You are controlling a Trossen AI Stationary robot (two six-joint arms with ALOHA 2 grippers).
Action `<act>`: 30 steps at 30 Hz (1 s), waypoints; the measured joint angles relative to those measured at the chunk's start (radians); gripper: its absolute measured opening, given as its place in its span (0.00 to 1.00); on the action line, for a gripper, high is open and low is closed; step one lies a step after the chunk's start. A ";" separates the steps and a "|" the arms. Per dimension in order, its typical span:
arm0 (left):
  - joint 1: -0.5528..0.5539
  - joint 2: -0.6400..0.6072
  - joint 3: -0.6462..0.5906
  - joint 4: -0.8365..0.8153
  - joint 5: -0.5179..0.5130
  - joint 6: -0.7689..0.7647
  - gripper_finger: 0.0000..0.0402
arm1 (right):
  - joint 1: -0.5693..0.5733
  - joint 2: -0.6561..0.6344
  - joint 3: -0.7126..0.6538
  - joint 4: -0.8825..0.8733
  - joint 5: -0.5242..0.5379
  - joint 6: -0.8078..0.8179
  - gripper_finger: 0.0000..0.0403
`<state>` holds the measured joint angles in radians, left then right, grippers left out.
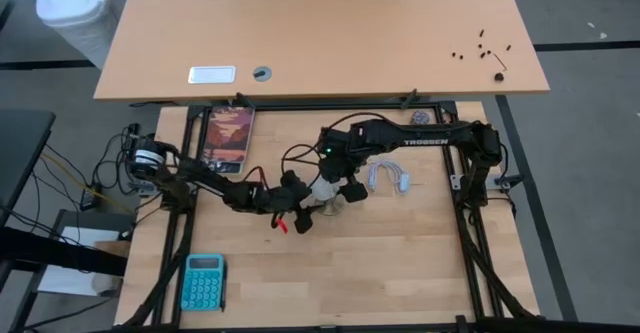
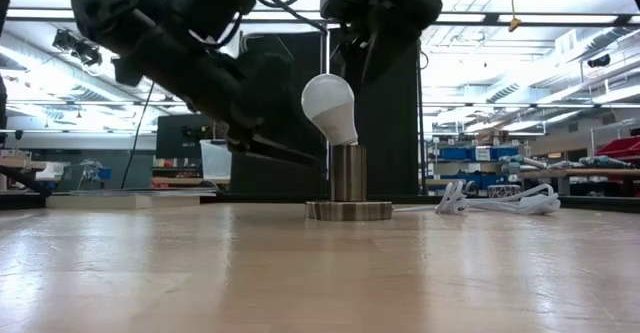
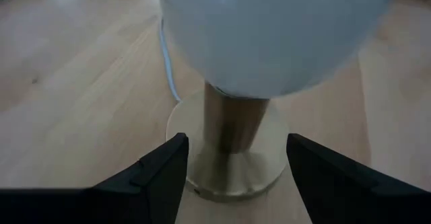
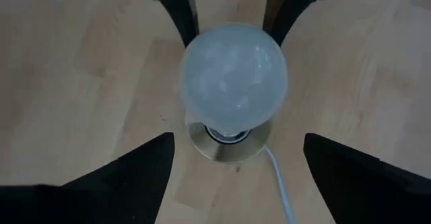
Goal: Screw lightbulb
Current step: Insert the lightbulb into the desk lamp
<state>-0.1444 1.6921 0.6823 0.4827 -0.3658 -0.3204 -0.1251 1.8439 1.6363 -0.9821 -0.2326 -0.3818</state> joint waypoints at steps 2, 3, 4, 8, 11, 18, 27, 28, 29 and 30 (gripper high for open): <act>0.000 -0.033 0.000 -0.038 0.022 0.001 0.63 | 0.000 0.000 0.000 -0.007 -0.018 0.028 0.83; 0.000 -0.051 0.000 -0.060 0.028 0.001 0.63 | -0.001 0.000 0.000 -0.016 -0.028 0.043 0.82; 0.000 -0.067 0.000 -0.074 0.036 0.001 0.63 | -0.001 0.000 -0.002 -0.022 -0.035 0.061 0.82; -0.001 -0.150 0.000 -0.138 0.038 0.000 0.63 | -0.001 -0.015 -0.056 -0.017 -0.057 0.139 0.79; 0.000 -0.209 0.000 -0.214 0.057 0.008 0.63 | 0.000 -0.077 -0.130 0.035 -0.058 0.195 0.77; 0.008 -0.280 0.112 -0.534 0.127 0.061 0.63 | 0.030 -0.282 -0.413 0.312 0.024 0.410 0.76; 0.067 -0.272 0.280 -0.742 0.170 0.153 0.63 | 0.111 -0.357 -0.726 0.730 0.164 0.724 0.76; 0.077 -0.272 0.287 -0.747 0.193 0.151 0.63 | 0.116 -0.357 -0.744 0.764 0.168 0.733 0.76; 0.087 -0.272 0.292 -0.748 0.218 0.143 0.63 | 0.122 -0.357 -0.760 0.799 0.176 0.742 0.76; 0.097 -0.272 0.298 -0.748 0.246 0.132 0.63 | 0.126 -0.352 -0.773 0.831 0.189 0.749 0.76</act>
<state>-0.0471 1.4200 0.9802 -0.2656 -0.1198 -0.1880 0.0013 1.4918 0.8632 -0.1511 -0.0433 0.3671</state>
